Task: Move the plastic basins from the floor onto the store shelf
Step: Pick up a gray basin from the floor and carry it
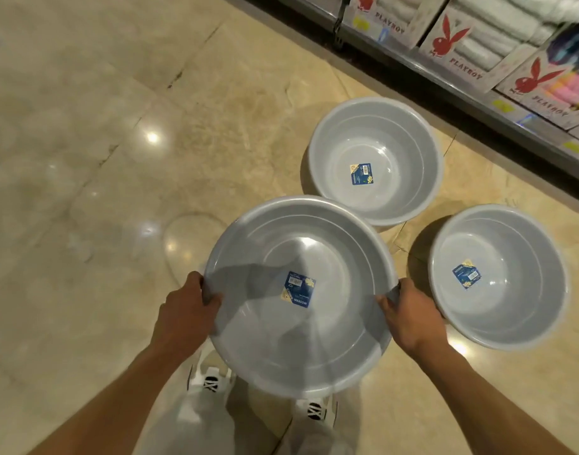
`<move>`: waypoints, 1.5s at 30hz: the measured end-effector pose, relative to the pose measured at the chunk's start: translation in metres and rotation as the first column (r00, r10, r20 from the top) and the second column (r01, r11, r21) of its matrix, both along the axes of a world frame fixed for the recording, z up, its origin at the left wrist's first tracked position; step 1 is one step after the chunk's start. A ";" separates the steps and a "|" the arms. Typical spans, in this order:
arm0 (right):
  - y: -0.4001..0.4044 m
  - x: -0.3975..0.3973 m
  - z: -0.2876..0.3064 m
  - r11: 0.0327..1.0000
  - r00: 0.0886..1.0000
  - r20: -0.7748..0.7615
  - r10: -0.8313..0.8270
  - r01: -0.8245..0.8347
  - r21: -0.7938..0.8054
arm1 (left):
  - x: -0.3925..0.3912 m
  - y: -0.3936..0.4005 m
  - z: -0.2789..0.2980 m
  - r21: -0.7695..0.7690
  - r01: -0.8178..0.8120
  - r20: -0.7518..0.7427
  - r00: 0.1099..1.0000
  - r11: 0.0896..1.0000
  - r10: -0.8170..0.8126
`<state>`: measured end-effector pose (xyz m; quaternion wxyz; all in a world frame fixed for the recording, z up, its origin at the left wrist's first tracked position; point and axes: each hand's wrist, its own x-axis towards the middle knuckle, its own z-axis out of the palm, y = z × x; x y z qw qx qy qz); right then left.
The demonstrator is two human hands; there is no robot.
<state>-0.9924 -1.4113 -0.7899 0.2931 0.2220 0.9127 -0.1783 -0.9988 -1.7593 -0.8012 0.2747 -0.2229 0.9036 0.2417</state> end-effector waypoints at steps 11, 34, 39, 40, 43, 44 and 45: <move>-0.025 0.004 -0.060 0.990 0.990 0.001 -0.141 0.141 -0.019 | -0.021 -0.018 -0.073 0.053 0.083 0.047 0.995 0.995 -0.086; -0.028 0.002 -0.079 0.915 0.925 0.154 -0.349 0.371 -0.157 | -0.020 -0.027 -0.094 0.231 -0.042 0.219 0.976 0.972 -0.010; -0.017 -0.004 -0.021 0.877 0.912 0.094 -0.400 0.411 -0.248 | -0.037 -0.024 -0.046 0.257 -0.086 0.153 0.987 0.963 0.047; -0.013 -0.003 -0.006 0.873 0.909 0.080 -0.409 0.415 -0.254 | -0.042 -0.021 -0.032 0.279 -0.061 0.126 0.992 0.958 0.027; 0.005 0.000 0.039 0.856 0.886 0.039 -0.462 0.456 -0.244 | -0.060 -0.001 0.013 0.312 0.078 0.053 0.994 0.947 -0.099; 0.014 0.002 0.055 0.845 0.874 0.024 -0.485 0.475 -0.244 | -0.068 0.010 0.029 0.319 0.106 0.047 0.991 0.942 -0.128; 0.026 0.003 0.072 0.835 0.862 0.013 -0.507 0.494 -0.242 | -0.076 0.021 0.043 0.329 0.131 0.047 0.987 0.935 -0.154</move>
